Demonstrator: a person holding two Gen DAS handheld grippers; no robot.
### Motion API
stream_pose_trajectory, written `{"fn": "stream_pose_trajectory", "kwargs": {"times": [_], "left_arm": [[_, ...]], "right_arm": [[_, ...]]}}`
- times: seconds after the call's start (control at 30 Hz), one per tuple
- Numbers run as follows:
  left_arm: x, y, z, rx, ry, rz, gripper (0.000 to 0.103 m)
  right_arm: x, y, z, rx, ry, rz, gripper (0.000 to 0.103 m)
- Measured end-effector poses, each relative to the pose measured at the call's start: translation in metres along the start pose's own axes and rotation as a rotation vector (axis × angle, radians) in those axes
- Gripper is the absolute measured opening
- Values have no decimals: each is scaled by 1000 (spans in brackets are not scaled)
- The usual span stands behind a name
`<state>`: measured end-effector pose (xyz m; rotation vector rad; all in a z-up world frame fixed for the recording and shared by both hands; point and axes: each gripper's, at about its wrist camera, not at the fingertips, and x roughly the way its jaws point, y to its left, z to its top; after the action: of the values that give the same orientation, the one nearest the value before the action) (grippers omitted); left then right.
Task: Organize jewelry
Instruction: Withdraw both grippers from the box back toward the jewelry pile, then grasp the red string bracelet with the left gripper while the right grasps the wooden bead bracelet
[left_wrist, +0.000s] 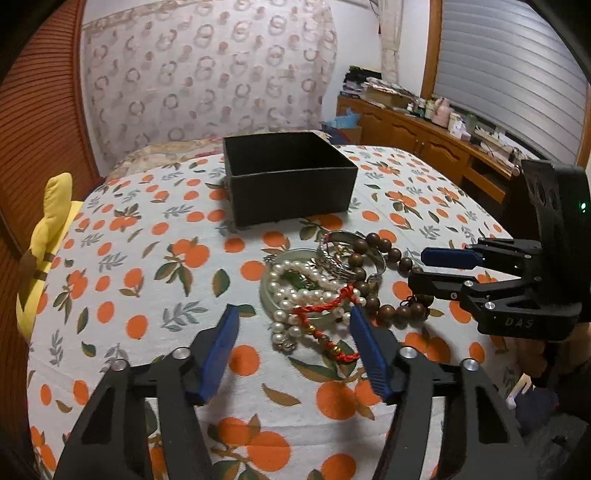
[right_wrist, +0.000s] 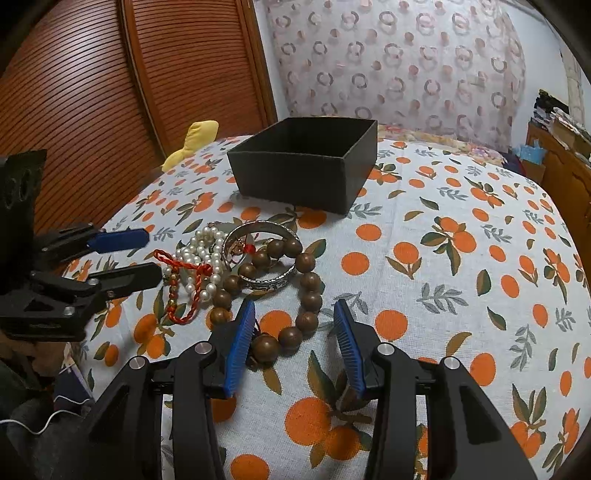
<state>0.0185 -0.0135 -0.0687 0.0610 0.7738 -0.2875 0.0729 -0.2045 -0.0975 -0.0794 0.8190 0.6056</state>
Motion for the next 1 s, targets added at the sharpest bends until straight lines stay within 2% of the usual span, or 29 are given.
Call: {"fn": "stream_pose_trajectory", "kwargs": {"times": [0.23, 0.33, 0.43, 0.5, 1.0], "left_arm": [[8, -4, 3, 15, -1, 4, 47], [10, -6, 4, 22, -1, -3, 35], [11, -7, 4, 23, 2, -16, 12], [8, -7, 3, 24, -7, -21, 5], [-43, 10, 7, -53, -122, -11, 4]], "right_arm": [[-2, 5, -1, -24, -22, -10, 47], [-3, 5, -2, -27, -28, -10, 47], [-4, 5, -3, -32, -33, -12, 47], [-4, 6, -3, -36, -33, -13, 47], [-8, 17, -1, -82, -43, -24, 47]]}}
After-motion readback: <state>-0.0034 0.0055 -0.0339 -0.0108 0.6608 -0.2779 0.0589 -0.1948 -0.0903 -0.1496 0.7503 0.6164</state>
